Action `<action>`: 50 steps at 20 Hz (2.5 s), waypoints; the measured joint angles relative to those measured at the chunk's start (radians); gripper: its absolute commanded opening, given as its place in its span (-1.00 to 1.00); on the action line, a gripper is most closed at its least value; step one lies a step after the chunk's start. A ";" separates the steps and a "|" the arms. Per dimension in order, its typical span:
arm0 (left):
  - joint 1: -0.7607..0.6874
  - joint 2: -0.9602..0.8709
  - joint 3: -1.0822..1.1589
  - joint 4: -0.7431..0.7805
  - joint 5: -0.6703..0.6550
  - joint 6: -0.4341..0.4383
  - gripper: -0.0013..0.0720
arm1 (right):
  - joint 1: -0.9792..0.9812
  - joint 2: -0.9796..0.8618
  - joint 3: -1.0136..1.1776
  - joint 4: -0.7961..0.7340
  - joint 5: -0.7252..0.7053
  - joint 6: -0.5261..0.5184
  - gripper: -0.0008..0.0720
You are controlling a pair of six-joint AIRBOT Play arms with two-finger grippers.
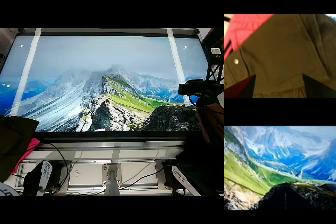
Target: Fold the clothes and pants, and hang the long-sleeved shirts on hangers.
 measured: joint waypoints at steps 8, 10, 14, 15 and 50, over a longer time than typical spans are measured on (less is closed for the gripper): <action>0.006 -0.179 -0.057 -0.113 -0.038 -0.004 0.82 | 0.000 0.000 0.000 0.000 0.000 0.000 -0.93; 0.006 -0.219 -0.060 -0.120 -0.041 -0.004 0.82 | 0.000 0.000 0.000 0.000 0.000 0.000 -0.92; 0.006 -0.288 -0.063 -0.129 -0.040 -0.003 0.82 | 0.000 0.000 0.000 0.000 0.000 0.000 -0.92; 0.006 -0.304 -0.064 -0.130 -0.032 -0.003 0.82 | 0.000 0.000 0.000 0.000 0.000 0.000 -0.92; 0.006 0.367 -0.064 -0.154 0.294 -0.270 -0.86 | 0.000 0.000 0.000 0.000 0.000 0.000 -0.93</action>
